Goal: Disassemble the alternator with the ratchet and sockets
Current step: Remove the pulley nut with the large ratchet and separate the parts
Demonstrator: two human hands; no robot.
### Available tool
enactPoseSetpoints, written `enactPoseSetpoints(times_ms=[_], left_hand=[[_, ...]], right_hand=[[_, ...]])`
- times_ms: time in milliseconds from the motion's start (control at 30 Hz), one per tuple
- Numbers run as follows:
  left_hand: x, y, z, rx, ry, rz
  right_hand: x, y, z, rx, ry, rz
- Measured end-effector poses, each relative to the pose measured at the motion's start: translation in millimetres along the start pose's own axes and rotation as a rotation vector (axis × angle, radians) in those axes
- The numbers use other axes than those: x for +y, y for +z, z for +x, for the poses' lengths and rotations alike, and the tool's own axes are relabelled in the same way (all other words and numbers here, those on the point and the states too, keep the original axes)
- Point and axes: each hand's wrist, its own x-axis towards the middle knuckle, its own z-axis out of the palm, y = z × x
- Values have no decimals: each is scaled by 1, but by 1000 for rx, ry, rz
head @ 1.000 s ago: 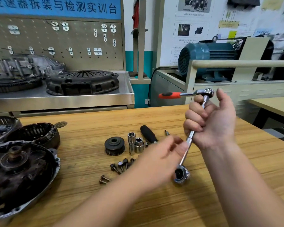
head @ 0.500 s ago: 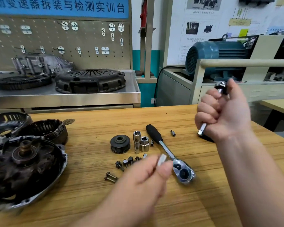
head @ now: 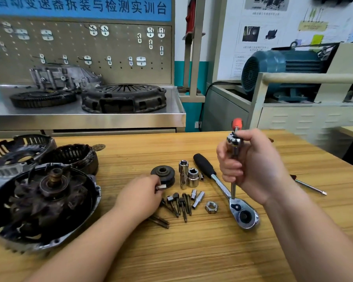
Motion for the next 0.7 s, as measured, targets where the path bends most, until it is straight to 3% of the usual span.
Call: enactPoseSetpoints(times_ms=[133,233,333,400,500,600,700], left_hand=[[-1,2,-2,6,30,57],[9,-10,-8,117,87,-43],[32,-33,-24,207,224,-459],[51,-42,-38,110,317,-766],[70,-38,-54,-52,343,-1009],[75,-31,-58,-125,307,-1062],[75,-27,-58,-69,370,-876]], right_hand=[[0,2,-3,-20,-44,23],[-1,5,-6,-72,-19,88],[0,12,-7,-103,-21,122],[3,18,-8,-114,-82,173],[4,23,-11,-128,-120,318],[1,21,-12,-132,-83,518],[3,22,-14,-75,-23,682]])
